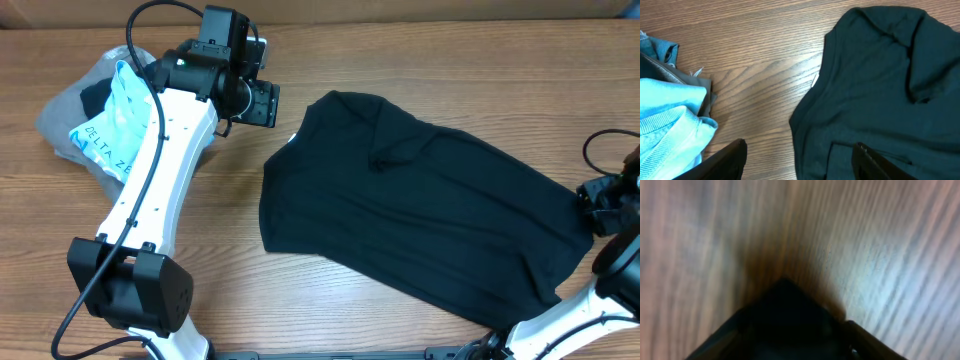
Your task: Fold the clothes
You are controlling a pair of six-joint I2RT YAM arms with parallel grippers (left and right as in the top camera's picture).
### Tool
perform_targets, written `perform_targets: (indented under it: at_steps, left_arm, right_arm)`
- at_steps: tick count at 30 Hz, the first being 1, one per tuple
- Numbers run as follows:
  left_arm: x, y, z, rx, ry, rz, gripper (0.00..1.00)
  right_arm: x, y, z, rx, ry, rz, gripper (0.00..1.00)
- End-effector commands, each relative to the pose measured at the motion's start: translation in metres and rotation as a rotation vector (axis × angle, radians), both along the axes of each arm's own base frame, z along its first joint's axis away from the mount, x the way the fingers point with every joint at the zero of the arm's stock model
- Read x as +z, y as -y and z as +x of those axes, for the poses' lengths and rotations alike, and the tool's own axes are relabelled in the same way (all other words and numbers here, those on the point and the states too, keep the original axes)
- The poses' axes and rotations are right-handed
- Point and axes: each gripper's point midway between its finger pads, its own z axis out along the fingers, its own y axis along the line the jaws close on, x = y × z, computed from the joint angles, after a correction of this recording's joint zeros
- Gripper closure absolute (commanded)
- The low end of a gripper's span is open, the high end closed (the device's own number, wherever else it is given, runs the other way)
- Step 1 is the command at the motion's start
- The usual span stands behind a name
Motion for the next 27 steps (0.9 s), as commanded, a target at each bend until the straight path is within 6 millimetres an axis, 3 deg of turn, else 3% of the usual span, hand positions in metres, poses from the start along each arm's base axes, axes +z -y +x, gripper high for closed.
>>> perform_targets:
  at_steps: [1,3,5,9,13,17,18,19,20,23,27]
  left_arm:
    - [0.002,0.004,-0.001,-0.029,0.004,-0.005,0.3]
    - [0.002,0.003,-0.001,-0.029,0.004,-0.005,0.29]
    - [0.002,0.004,-0.001,-0.029,0.004,-0.005,0.27]
    - [0.003,0.004,0.0,-0.029,0.007,-0.006,0.26]
    - [0.002,0.003,-0.002,-0.026,-0.001,-0.006,0.25]
    - [0.0,0.003,-0.005,-0.026,-0.015,-0.003,0.25]
    - [0.0,0.003,-0.005,-0.026,-0.016,-0.003,0.24]
    - [0.0,0.003,-0.005,-0.027,-0.015,-0.005,0.23]
    - [0.001,0.005,-0.005,-0.031,-0.014,-0.011,0.21]
    - [0.001,0.017,-0.005,-0.063,-0.009,-0.044,0.17]
    - [-0.001,0.037,0.002,-0.131,0.025,-0.043,0.14]
  right_arm:
    - [-0.017,-0.002,-0.005,-0.013,-0.032,0.017,0.55]
    - [-0.016,0.0,0.002,-0.011,0.002,0.017,0.83]
    - [-0.012,-0.001,0.02,0.007,0.079,0.038,0.96]
    - [0.018,0.003,0.085,0.135,0.342,0.056,0.96]
    - [0.089,0.021,0.151,0.216,0.626,0.013,0.96]
    - [0.155,0.04,0.182,0.265,0.761,-0.083,0.96]
    - [0.17,0.043,0.187,0.282,0.784,-0.102,0.72]
    - [0.182,0.043,0.19,0.308,0.802,-0.112,0.42]
    - [0.192,0.041,0.192,0.331,0.815,-0.114,0.27]
    - [0.217,0.032,0.19,0.375,0.829,-0.098,0.18]
    - [0.247,0.012,0.175,0.403,0.826,-0.059,0.16]
